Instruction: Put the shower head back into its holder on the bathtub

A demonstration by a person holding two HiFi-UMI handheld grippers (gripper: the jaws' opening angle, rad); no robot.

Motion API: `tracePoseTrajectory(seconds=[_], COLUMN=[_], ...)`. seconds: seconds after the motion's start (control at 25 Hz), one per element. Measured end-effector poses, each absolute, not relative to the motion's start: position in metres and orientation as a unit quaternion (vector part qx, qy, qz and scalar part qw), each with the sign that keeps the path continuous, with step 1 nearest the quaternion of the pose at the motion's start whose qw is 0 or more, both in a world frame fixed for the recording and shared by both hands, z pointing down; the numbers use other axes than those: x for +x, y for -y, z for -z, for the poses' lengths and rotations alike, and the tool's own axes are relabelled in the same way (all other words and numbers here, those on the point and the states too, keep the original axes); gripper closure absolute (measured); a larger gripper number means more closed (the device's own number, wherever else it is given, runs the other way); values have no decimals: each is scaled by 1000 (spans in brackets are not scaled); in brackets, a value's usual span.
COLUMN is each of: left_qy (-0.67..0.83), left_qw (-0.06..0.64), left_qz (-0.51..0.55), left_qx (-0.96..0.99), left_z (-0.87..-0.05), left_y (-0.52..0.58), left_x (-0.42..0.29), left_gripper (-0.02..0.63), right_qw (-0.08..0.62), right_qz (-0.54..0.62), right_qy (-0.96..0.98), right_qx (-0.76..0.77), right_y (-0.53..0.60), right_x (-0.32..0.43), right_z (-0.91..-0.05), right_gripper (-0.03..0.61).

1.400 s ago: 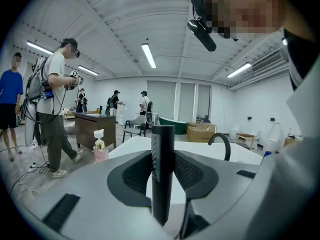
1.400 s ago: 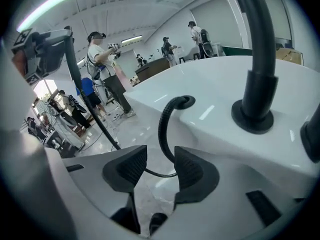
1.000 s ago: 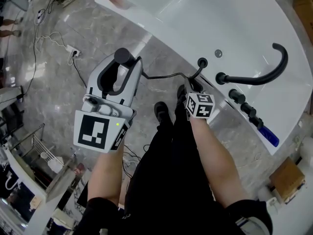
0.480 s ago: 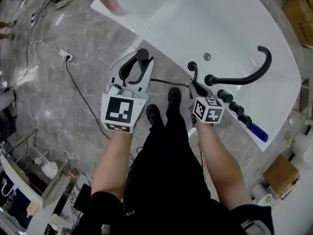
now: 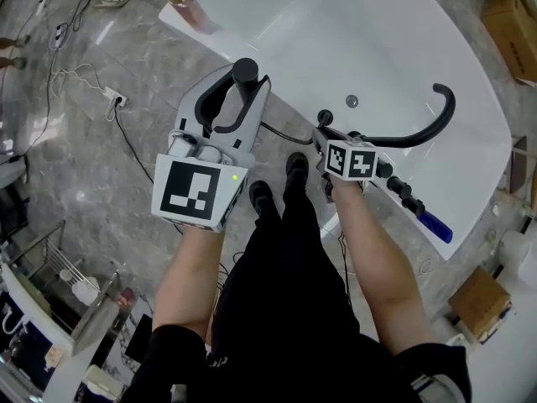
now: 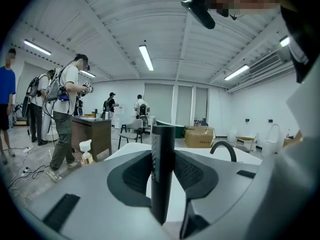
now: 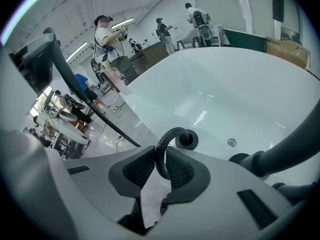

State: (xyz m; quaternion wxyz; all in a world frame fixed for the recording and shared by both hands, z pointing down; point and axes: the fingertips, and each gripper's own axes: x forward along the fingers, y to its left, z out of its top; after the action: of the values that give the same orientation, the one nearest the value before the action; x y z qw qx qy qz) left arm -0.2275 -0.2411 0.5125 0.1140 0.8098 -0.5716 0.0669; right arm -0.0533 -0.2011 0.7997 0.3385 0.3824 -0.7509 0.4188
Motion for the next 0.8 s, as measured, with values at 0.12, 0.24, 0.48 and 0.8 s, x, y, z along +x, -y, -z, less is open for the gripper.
tracePoseTrajectory(seconds=[0.12, 0.24, 0.48, 0.8], left_qy=[563, 558, 552, 525], left_qw=[101, 79, 55, 17], left_qz=[-41, -37, -20, 19], left_qx=[819, 825, 832, 851], left_z=[-464, -425, -368, -266], left_y=[246, 251, 254, 240], left_x=[-225, -225, -219, -206], left_gripper=[471, 470, 471, 471], right_qw=[327, 335, 353, 286], right_qz=[-448, -456, -417, -405], right_qy=[733, 720, 734, 768], right_qx=[394, 402, 404, 405], right_y=[203, 205, 201, 170], right_x=[-49, -39, -29, -25], right_z=[-794, -792, -759, -672], right_gripper=[500, 502, 486, 489])
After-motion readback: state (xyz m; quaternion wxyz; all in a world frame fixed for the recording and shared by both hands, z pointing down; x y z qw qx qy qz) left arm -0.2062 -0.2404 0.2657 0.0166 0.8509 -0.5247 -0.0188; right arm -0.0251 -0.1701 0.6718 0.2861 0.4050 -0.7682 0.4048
